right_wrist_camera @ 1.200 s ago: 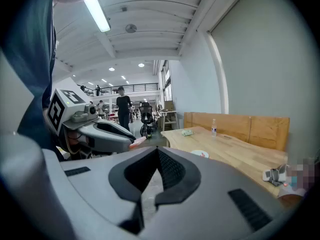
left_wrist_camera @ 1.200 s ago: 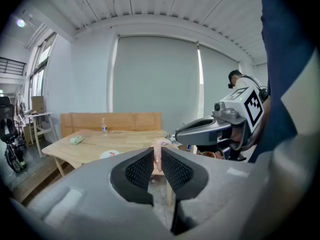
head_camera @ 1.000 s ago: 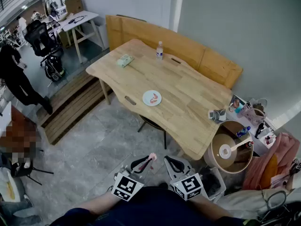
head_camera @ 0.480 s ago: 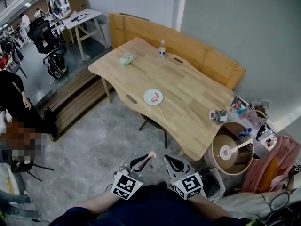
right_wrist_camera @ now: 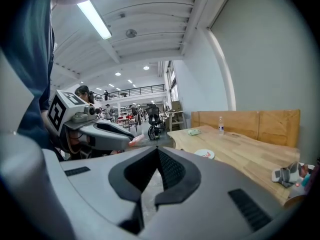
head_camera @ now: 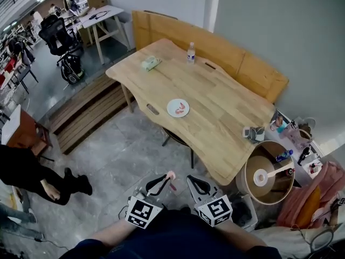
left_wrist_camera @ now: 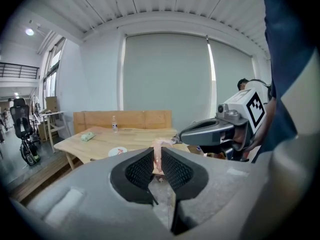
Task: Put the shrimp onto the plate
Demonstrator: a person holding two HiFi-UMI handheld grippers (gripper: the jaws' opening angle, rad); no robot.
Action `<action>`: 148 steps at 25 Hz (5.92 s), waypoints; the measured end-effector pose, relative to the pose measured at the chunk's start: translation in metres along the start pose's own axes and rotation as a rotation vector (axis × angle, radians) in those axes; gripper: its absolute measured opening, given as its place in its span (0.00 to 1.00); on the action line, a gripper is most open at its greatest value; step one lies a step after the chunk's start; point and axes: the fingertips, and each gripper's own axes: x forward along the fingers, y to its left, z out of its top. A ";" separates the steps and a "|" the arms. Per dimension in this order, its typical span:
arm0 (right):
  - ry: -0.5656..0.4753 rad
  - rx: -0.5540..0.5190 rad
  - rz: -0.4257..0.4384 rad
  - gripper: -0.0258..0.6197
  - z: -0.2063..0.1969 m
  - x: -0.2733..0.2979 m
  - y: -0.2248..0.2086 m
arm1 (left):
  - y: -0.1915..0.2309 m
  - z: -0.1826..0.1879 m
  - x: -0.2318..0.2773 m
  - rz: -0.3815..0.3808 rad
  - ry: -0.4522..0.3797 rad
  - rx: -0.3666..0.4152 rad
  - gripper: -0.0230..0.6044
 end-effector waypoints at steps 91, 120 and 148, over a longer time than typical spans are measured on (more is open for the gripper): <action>0.101 0.100 -0.258 0.05 0.052 0.217 -0.282 | 0.322 -0.118 0.441 -0.079 0.383 0.142 0.12; 0.166 0.161 -0.277 0.05 0.027 0.207 -0.301 | 0.331 -0.180 0.481 -0.078 0.539 0.182 0.12; 0.118 0.135 -0.256 0.05 0.050 0.202 -0.277 | 0.324 -0.127 0.441 -0.073 0.431 0.157 0.13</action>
